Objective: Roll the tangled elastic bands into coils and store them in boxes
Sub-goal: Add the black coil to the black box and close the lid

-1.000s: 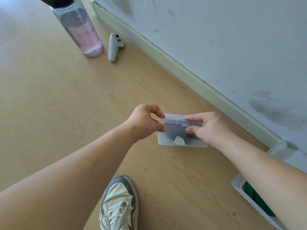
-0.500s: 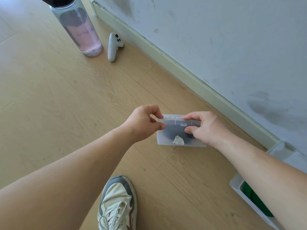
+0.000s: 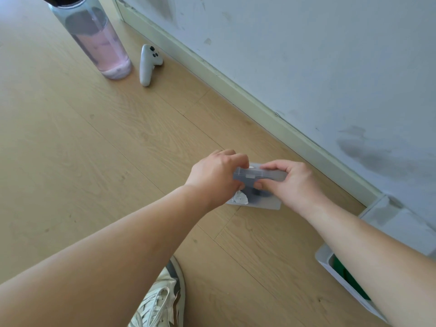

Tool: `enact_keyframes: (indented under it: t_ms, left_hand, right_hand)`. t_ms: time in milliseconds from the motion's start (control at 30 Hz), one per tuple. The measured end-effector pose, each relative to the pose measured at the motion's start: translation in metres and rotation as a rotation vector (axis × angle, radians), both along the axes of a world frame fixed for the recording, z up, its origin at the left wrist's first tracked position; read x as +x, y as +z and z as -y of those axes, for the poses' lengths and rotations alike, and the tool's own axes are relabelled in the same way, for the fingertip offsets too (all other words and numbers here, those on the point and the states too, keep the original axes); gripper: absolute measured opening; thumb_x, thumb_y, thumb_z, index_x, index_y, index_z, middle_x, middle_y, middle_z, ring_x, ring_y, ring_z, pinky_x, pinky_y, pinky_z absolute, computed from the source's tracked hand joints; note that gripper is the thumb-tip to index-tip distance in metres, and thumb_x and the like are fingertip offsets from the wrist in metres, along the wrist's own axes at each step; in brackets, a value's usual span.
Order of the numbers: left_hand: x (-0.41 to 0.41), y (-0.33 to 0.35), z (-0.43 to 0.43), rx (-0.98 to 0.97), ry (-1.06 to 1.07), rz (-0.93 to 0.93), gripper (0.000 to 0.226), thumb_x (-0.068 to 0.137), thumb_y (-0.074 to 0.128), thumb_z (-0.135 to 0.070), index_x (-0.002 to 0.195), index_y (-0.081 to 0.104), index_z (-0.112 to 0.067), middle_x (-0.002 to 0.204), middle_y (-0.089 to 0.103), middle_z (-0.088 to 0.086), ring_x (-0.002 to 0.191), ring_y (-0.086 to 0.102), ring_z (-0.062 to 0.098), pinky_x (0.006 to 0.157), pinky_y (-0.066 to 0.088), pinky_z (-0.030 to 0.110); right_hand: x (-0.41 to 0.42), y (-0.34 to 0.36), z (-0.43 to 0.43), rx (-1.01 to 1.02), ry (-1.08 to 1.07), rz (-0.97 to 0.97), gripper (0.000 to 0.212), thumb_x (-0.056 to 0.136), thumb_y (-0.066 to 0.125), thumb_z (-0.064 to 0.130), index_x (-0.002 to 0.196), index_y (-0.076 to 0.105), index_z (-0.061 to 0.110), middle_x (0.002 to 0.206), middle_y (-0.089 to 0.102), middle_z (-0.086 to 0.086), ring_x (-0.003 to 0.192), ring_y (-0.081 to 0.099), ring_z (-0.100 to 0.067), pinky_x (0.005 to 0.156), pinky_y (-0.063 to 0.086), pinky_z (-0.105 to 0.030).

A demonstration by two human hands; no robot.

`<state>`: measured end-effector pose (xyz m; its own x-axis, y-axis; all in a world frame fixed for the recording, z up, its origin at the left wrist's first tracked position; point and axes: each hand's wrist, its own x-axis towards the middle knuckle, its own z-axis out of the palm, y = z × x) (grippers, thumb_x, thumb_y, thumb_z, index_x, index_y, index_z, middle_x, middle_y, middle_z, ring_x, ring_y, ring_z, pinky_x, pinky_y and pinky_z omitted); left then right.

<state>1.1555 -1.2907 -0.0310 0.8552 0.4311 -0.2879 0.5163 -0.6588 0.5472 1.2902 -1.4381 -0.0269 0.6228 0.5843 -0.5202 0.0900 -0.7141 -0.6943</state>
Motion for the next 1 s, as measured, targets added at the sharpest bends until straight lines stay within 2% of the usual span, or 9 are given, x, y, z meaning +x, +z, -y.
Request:
enact_keyframes:
  t_ms: [67, 133, 200, 433, 567, 700, 767, 867, 1000]
  left_hand:
    - [0.003, 0.001, 0.002, 0.007, 0.001, 0.004, 0.031, 0.087, 0.076, -0.027, 0.115, 0.063, -0.028, 0.109, 0.06, -0.011, 0.107, 0.054, 0.015, 0.081, 0.053, 0.039]
    - [0.007, 0.003, 0.005, 0.004, -0.008, -0.027, 0.029, 0.086, 0.075, -0.023, 0.111, 0.061, -0.025, 0.105, 0.06, -0.01, 0.102, 0.055, 0.018, 0.079, 0.053, 0.04]
    - [0.011, 0.006, 0.004, 0.012, -0.023, -0.089, 0.028, 0.086, 0.074, -0.02, 0.107, 0.057, -0.024, 0.099, 0.061, -0.007, 0.095, 0.057, 0.023, 0.075, 0.053, 0.041]
    - [0.02, 0.009, 0.01, 0.053, -0.098, -0.136, 0.044, 0.091, 0.065, -0.015, 0.125, 0.055, -0.041, 0.109, 0.058, -0.011, 0.098, 0.057, 0.018, 0.07, 0.05, 0.034]
    - [0.022, 0.008, 0.007, 0.014, -0.056, -0.126, 0.043, 0.09, 0.066, -0.013, 0.122, 0.061, -0.04, 0.111, 0.06, -0.013, 0.099, 0.055, 0.014, 0.071, 0.051, 0.034]
    - [0.025, 0.009, 0.008, -0.031, -0.042, -0.119, 0.044, 0.087, 0.064, -0.007, 0.12, 0.063, -0.036, 0.11, 0.061, -0.016, 0.1, 0.056, 0.016, 0.073, 0.051, 0.035]
    - [0.024, 0.009, 0.007, -0.031, -0.027, -0.121, 0.043, 0.088, 0.066, -0.009, 0.121, 0.063, -0.037, 0.111, 0.062, -0.017, 0.101, 0.056, 0.016, 0.078, 0.054, 0.038]
    - [0.017, 0.006, 0.008, -0.027, -0.01, -0.108, 0.042, 0.089, 0.069, -0.014, 0.122, 0.064, -0.04, 0.112, 0.063, -0.019, 0.102, 0.058, 0.014, 0.081, 0.055, 0.038]
    - [0.006, 0.0, 0.014, -0.016, -0.046, -0.015, 0.04, 0.086, 0.073, -0.016, 0.118, 0.067, -0.039, 0.114, 0.063, -0.019, 0.109, 0.058, 0.012, 0.084, 0.049, 0.032]
  right_hand:
    - [0.007, 0.0, 0.01, -0.025, 0.02, 0.017, 0.036, 0.084, 0.084, 0.017, 0.115, 0.074, 0.031, 0.114, 0.066, 0.018, 0.106, 0.063, -0.005, 0.082, 0.043, -0.012]
    - [0.015, 0.0, 0.017, -0.016, 0.03, -0.022, 0.039, 0.089, 0.079, 0.012, 0.123, 0.072, 0.029, 0.129, 0.066, 0.014, 0.123, 0.058, -0.005, 0.106, 0.039, -0.018]
    - [0.02, 0.001, 0.022, 0.005, 0.043, -0.107, 0.038, 0.093, 0.073, 0.006, 0.125, 0.072, 0.026, 0.139, 0.062, 0.017, 0.127, 0.054, 0.001, 0.112, 0.034, -0.019]
    - [0.022, -0.007, 0.025, 0.036, 0.008, -0.066, 0.032, 0.094, 0.074, 0.011, 0.117, 0.076, 0.032, 0.123, 0.069, 0.018, 0.118, 0.061, 0.0, 0.107, 0.04, -0.018]
    - [0.023, -0.01, 0.026, 0.032, -0.019, -0.059, 0.03, 0.091, 0.077, 0.014, 0.112, 0.078, 0.035, 0.114, 0.073, 0.014, 0.11, 0.064, 0.001, 0.103, 0.044, -0.019]
    - [0.019, -0.012, 0.028, 0.008, -0.009, 0.042, 0.027, 0.093, 0.075, 0.019, 0.112, 0.077, 0.037, 0.107, 0.076, -0.003, 0.095, 0.069, -0.018, 0.078, 0.048, -0.012]
    - [0.015, -0.011, 0.029, 0.012, 0.036, 0.102, 0.027, 0.095, 0.072, 0.019, 0.116, 0.075, 0.036, 0.108, 0.076, -0.006, 0.086, 0.068, -0.015, 0.072, 0.05, -0.009]
    - [0.015, -0.005, 0.028, -0.069, 0.192, 0.18, 0.033, 0.091, 0.076, 0.029, 0.122, 0.068, 0.038, 0.123, 0.072, -0.006, 0.079, 0.064, -0.016, 0.075, 0.056, -0.029]
    - [0.008, -0.001, 0.026, -0.169, 0.478, 0.219, 0.069, 0.082, 0.084, 0.033, 0.142, 0.052, 0.042, 0.149, 0.052, 0.014, 0.139, 0.047, -0.008, 0.105, 0.038, -0.026]
